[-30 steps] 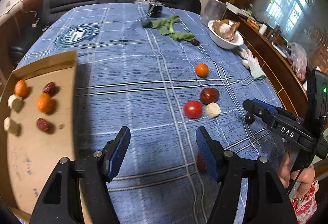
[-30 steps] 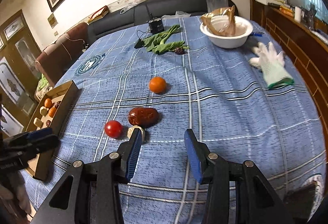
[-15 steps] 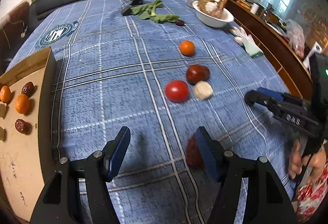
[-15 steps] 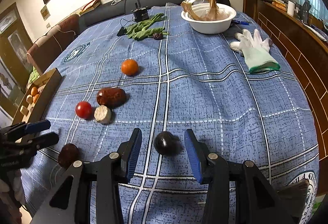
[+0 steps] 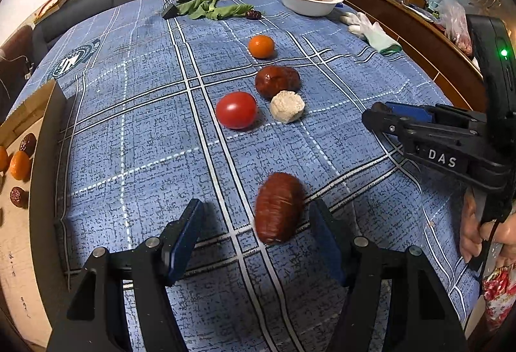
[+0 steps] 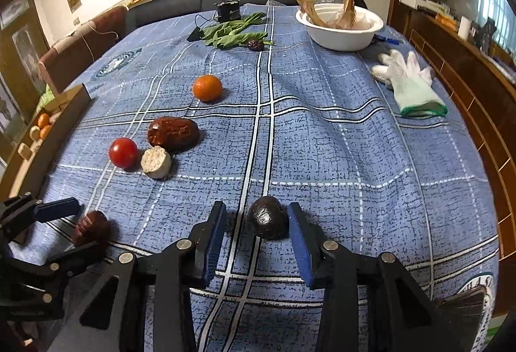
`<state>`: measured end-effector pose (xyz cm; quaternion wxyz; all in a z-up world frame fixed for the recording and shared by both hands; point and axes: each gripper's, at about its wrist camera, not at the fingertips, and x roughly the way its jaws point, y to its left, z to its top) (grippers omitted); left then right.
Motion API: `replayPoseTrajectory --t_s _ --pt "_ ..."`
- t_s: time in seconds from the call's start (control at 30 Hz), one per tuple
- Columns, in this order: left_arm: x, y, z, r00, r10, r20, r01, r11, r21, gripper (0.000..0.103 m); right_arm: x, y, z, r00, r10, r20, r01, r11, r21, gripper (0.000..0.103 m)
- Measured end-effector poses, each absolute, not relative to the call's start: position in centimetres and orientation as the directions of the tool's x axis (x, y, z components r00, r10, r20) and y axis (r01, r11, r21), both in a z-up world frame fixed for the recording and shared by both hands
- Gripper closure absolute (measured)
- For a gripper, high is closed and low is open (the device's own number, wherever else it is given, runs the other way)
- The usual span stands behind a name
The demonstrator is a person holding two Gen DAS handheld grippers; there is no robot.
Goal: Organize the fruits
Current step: 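Grasp the large red date with the left tool while the right tool approaches the dark plum, then grasp the dark plum with the right tool while both tools carry fruit over the box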
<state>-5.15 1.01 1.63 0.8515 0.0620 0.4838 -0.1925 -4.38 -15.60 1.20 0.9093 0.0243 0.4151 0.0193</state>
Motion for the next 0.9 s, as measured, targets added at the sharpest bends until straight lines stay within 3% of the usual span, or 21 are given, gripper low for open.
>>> replayPoseTrajectory --t_s 0.1,0.17,0.2,0.23,0.7,0.9 --pt "-5.0 0.8 1.6 0.465 -0.26 -0.846 0.383 0.921 -0.073 0.039 -4.4 -15.3 1.2 0.654 0.024 -0.756 -0.01 1.0 0.023 0.069" --pt "-5.2 0.5 1.6 0.485 -0.235 -0.842 0.386 0.922 -0.034 0.055 -4.4 -15.2 1.1 0.649 0.001 -0.761 -0.004 1.0 -0.002 0.073" --pt "-5.3 0.4 1.6 0.495 -0.222 -0.84 0.387 0.922 -0.015 0.071 -4.4 -15.2 1.0 0.646 -0.011 -0.763 0.0 1.0 -0.014 0.076" --pt "-5.4 0.3 1.7 0.504 -0.212 -0.837 0.391 0.921 0.002 0.077 -4.4 -15.3 0.9 0.646 -0.019 -0.763 0.005 1.0 -0.02 0.078" --pt "-7.0 5.6 4.9 0.549 -0.31 -0.777 0.299 0.94 -0.163 0.077 -6.3 -13.7 3.8 0.702 0.044 -0.711 -0.039 0.999 0.023 0.079" --pt "-8.3 11.3 6.2 0.6 -0.281 -0.749 0.189 0.96 -0.208 0.076 -7.0 -9.7 5.7 0.72 0.113 -0.685 -0.124 0.992 0.034 0.079"
